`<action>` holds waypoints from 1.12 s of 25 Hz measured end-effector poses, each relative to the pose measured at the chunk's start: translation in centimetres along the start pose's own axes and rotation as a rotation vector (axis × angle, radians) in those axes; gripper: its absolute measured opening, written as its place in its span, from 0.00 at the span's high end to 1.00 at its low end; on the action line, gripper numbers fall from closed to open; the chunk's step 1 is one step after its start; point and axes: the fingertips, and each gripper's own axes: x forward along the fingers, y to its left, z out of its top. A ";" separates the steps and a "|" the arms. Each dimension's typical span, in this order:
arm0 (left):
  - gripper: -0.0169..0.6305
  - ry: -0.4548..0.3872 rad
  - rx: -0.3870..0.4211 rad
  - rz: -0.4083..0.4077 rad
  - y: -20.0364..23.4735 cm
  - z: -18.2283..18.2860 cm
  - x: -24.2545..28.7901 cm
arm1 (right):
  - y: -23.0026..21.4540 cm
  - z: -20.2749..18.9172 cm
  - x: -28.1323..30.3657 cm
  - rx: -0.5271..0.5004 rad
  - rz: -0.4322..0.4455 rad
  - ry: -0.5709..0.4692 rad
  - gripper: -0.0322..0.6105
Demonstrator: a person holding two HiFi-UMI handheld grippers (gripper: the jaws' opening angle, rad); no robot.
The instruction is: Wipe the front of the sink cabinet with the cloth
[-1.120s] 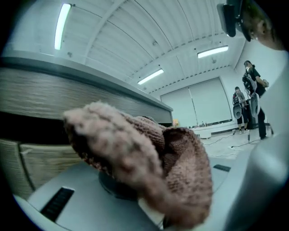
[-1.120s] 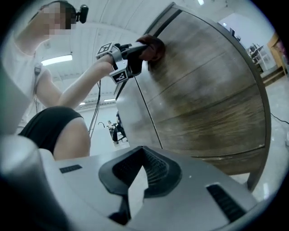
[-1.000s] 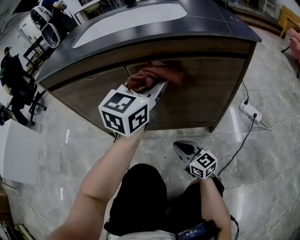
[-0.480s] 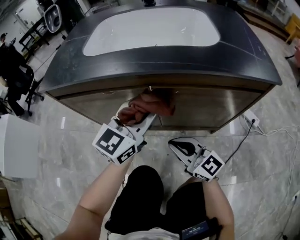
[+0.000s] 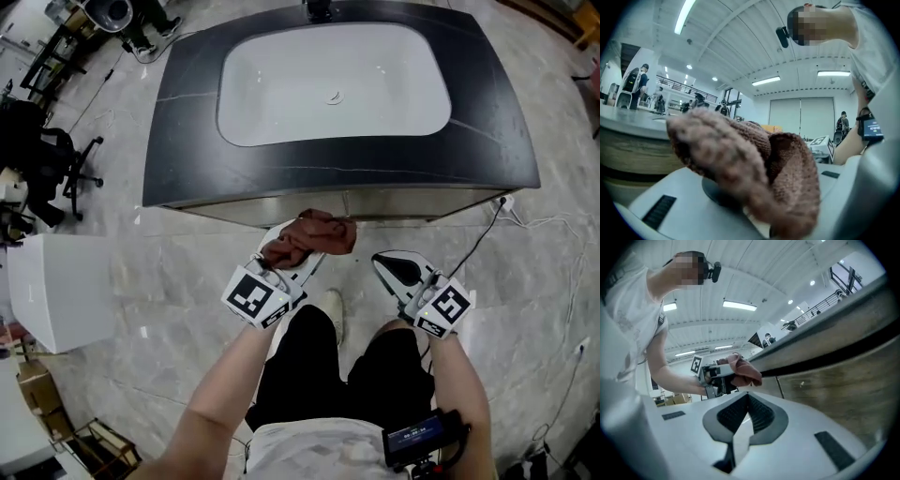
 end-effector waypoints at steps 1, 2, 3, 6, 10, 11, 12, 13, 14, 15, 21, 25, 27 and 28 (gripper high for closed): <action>0.79 0.016 0.001 -0.004 -0.3 1.0 -0.7 | 0.6 1.6 0.0 0.009 -0.006 0.002 0.93; 0.79 0.032 0.007 -0.006 -0.5 2.2 -1.5 | 1.2 3.3 0.3 0.016 -0.013 0.000 0.93; 0.79 0.048 0.019 -0.005 -0.4 3.6 -2.2 | 1.7 5.1 0.6 0.019 -0.020 -0.003 0.93; 0.79 0.084 0.033 0.002 -0.5 7.5 -4.0 | 3.4 9.9 1.1 0.027 -0.047 0.020 0.93; 0.79 0.118 -0.021 -0.022 -1.8 12.0 -7.0 | 5.4 14.8 0.0 0.049 -0.120 0.099 0.93; 0.79 0.120 -0.030 -0.027 -1.9 13.0 -7.6 | 5.9 16.2 -0.2 0.045 -0.126 0.103 0.93; 0.79 0.117 -0.034 -0.027 -1.9 14.0 -8.1 | 6.5 17.9 -0.1 0.033 -0.124 0.099 0.93; 0.79 0.115 -0.035 -0.025 -1.9 14.8 -8.6 | 7.3 19.6 0.0 0.020 -0.112 0.091 0.93; 0.79 0.115 -0.032 -0.022 -1.9 15.5 -9.1 | 8.1 21.0 0.2 0.010 -0.097 0.082 0.93; 0.79 0.119 -0.030 -0.020 -2.1 16.0 -9.7 | 8.8 22.0 0.2 0.005 -0.088 0.077 0.93; 0.79 0.155 -0.032 -0.029 -3.3 18.0 -12.2 | 11.4 24.9 -0.5 -0.008 -0.103 0.080 0.93; 0.79 0.152 -0.023 -0.031 -2.9 19.4 -13.7 | 13.5 25.6 -0.1 -0.009 -0.111 0.090 0.93; 0.79 0.162 -0.026 -0.024 -2.6 19.0 -14.4 | 14.3 25.4 0.0 0.006 -0.112 0.089 0.93; 0.79 0.167 -0.025 -0.023 -2.6 18.9 -14.7 | 14.6 25.4 0.0 0.012 -0.115 0.086 0.93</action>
